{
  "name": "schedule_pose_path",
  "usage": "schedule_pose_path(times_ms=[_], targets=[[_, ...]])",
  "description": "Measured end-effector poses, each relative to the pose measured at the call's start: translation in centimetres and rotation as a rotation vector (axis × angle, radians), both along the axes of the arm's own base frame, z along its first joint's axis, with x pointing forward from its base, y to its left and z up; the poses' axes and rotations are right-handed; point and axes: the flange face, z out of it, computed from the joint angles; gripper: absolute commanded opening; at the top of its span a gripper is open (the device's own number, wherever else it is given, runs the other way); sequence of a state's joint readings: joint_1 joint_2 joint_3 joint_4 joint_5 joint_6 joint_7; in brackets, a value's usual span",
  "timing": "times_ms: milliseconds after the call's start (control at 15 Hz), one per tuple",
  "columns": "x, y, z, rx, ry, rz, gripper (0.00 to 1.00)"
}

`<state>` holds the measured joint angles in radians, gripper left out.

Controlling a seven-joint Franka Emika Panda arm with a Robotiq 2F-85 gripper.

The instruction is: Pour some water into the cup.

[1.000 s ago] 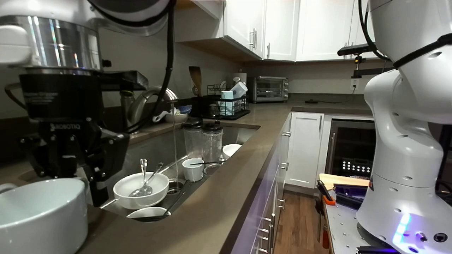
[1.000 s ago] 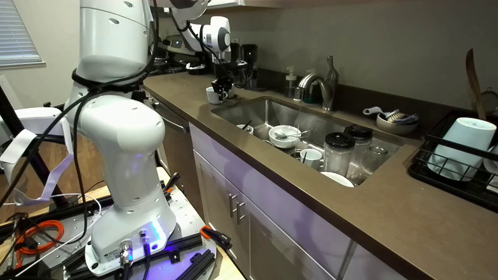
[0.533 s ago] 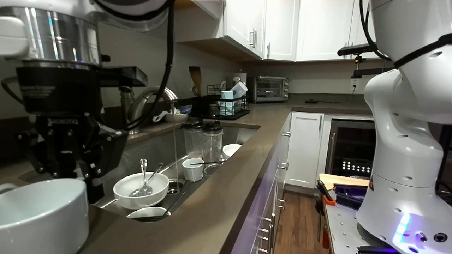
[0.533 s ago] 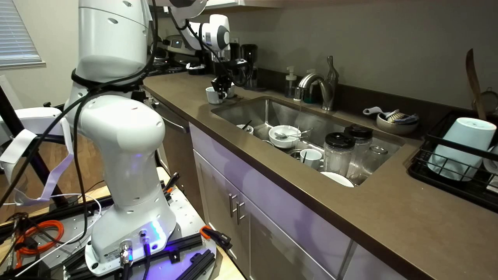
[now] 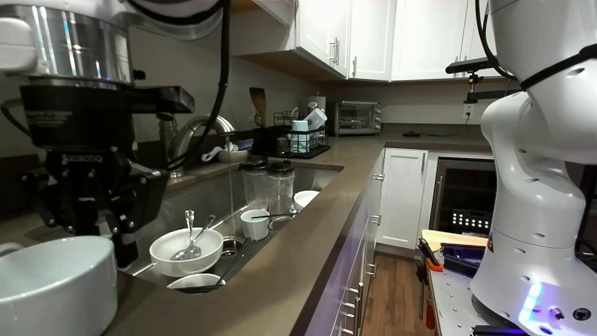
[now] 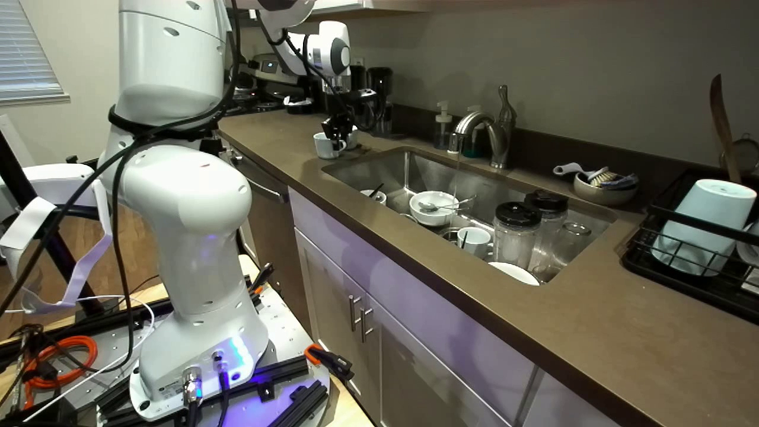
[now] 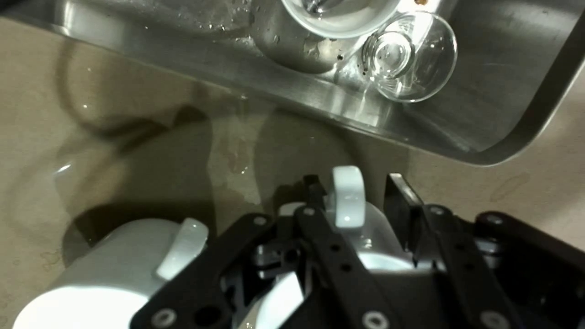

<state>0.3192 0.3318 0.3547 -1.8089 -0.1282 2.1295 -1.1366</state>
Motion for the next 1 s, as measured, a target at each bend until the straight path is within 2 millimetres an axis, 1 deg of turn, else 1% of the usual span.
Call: schedule_pose_path(times_ms=[67,133,200,267,467,600,667,733,867,933,1000], targets=[[0.0,0.0,0.0,0.0,0.0,0.0,0.21],[0.0,0.01,0.01,0.001,-0.001,0.0,0.14],[0.01,0.02,0.02,0.002,-0.001,0.0,0.1],[0.02,0.03,0.03,0.002,-0.002,0.0,0.11],[0.03,0.03,0.04,0.004,-0.003,-0.001,0.19],[0.04,0.03,0.04,0.004,-0.003,-0.001,0.45],[0.04,0.04,0.04,0.004,-0.003,-0.001,0.52],[0.03,0.04,0.04,0.005,-0.003,-0.001,0.55],[0.03,0.04,0.04,0.005,-0.002,-0.001,0.54],[0.04,0.04,0.04,0.005,-0.003,-0.001,0.56],[0.04,0.04,0.05,0.005,-0.003,-0.001,0.51]])
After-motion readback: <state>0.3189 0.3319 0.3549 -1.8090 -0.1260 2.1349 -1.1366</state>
